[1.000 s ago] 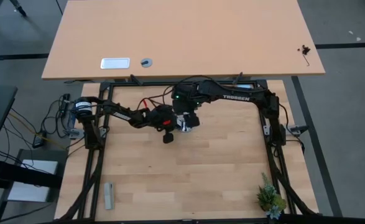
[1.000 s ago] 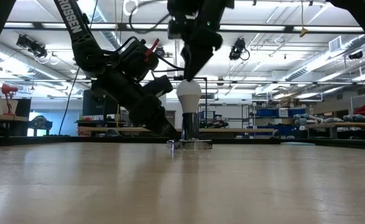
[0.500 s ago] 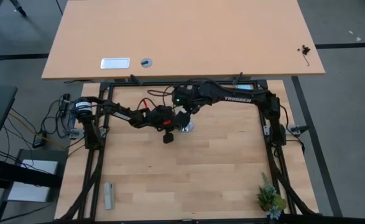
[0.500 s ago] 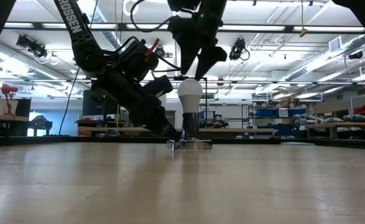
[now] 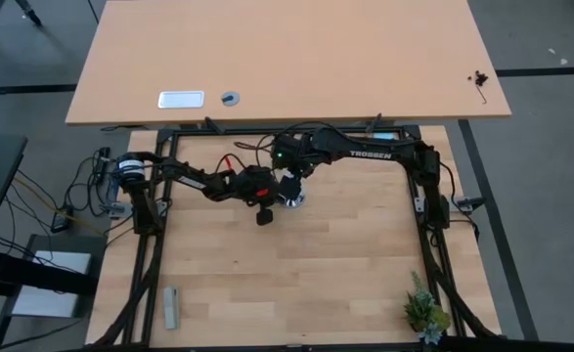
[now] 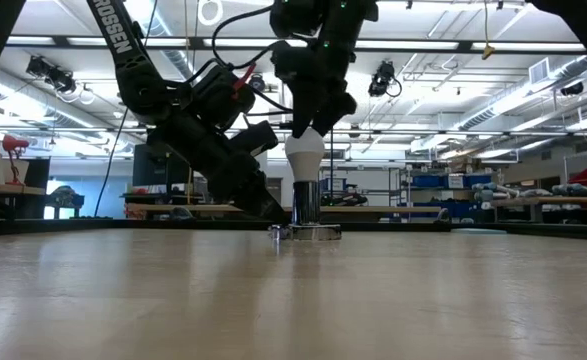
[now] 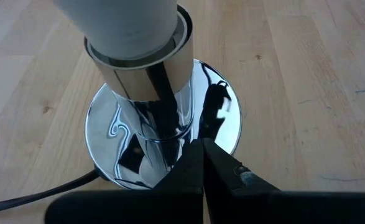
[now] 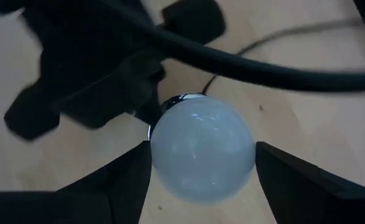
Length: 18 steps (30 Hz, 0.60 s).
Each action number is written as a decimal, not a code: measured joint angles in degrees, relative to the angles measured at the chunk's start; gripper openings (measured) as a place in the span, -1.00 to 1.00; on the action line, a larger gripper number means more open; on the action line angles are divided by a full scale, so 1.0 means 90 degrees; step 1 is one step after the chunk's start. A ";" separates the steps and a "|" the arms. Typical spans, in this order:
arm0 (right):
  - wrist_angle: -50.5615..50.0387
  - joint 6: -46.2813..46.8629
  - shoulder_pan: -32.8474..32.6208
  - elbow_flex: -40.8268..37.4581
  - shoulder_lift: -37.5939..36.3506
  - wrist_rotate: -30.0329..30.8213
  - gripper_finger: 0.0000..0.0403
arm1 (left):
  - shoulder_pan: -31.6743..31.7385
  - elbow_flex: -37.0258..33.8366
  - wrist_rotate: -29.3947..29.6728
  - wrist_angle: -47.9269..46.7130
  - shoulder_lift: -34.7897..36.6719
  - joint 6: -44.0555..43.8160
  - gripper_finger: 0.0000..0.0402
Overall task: Screw lightbulb
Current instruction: Remove the lightbulb from the lamp socket
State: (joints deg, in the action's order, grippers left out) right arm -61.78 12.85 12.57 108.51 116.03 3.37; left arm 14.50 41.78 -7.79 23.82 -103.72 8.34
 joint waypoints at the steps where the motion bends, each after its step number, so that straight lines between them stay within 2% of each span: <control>1: 0.0020 -0.0400 0.0006 -0.0001 0.0000 -0.0066 0.37 | 0.0000 0.0000 0.0000 0.0001 0.0000 -0.0001 -1.00; 9: 0.0288 -0.3768 0.0051 -0.0006 0.0000 -0.0383 0.20 | 0.0005 0.0000 0.0028 -0.0008 0.0000 -0.0002 -1.00; 11: 0.0281 -0.4072 0.0075 -0.0006 0.0000 -0.0488 0.19 | 0.0005 0.0000 0.0027 -0.0008 0.0000 -0.0002 -1.00; 18: -0.0227 -0.4098 0.0037 0.0249 -0.0007 -0.0456 0.20 | 0.0005 0.0000 0.0024 -0.0009 0.0000 0.0024 -1.00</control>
State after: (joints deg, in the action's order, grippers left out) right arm -63.82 -24.02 12.89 110.76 115.96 -0.73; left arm 14.55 41.78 -7.57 23.74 -103.72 8.55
